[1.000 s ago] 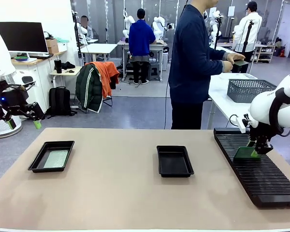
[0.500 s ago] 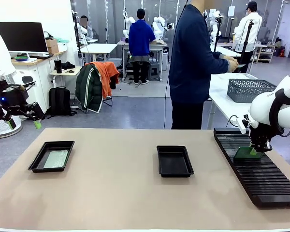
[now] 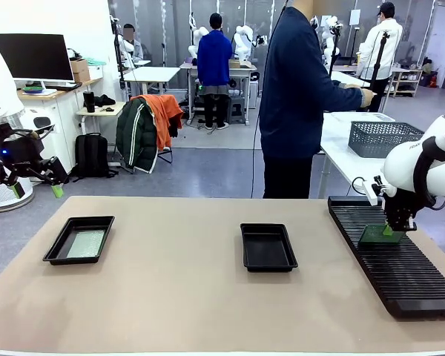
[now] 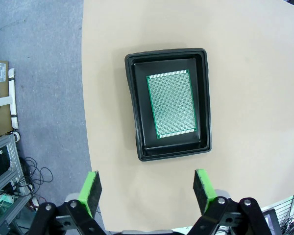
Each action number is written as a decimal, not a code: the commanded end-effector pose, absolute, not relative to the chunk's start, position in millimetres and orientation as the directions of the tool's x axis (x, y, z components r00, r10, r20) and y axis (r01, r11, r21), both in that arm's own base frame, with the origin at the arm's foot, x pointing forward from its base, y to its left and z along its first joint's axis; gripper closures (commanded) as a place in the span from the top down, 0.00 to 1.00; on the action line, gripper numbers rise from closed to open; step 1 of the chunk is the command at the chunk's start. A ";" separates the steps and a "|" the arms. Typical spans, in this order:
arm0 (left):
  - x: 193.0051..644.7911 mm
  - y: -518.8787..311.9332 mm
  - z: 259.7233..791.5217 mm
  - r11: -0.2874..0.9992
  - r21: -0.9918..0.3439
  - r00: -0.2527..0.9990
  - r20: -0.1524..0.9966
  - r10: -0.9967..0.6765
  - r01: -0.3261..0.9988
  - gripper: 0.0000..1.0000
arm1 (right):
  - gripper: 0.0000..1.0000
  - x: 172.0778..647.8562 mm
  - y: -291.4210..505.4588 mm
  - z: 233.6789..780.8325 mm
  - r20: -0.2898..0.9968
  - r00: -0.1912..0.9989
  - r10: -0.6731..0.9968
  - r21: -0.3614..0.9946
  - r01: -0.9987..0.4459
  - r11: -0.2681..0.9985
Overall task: Inspect and transfer BCBs to ESD trays.
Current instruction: Pick up the Blank PCB from the PCB Rack and place it in the right ESD tray.
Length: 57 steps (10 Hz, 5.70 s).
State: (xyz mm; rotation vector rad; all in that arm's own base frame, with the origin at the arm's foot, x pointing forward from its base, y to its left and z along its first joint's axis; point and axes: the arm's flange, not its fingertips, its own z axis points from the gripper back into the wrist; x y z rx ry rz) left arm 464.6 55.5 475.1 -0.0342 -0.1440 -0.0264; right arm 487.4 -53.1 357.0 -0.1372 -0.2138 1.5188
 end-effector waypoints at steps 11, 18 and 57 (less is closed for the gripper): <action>463.3 55.5 472.7 0.999 -0.031 0.988 0.151 -0.028 0.033 1.00 | 0.00 487.4 -53.1 357.0 0.054 0.039 0.998 -0.222 -0.974 0.050; 463.3 55.5 472.7 0.999 -0.031 0.988 0.151 -0.028 0.033 1.00 | 0.03 459.1 -50.9 486.3 0.006 0.018 1.000 -0.243 -0.970 0.019; 463.3 55.5 472.7 0.999 -0.031 0.988 0.151 -0.028 0.033 1.00 | 0.03 450.2 148.5 359.4 0.185 0.982 0.031 0.784 -0.166 0.597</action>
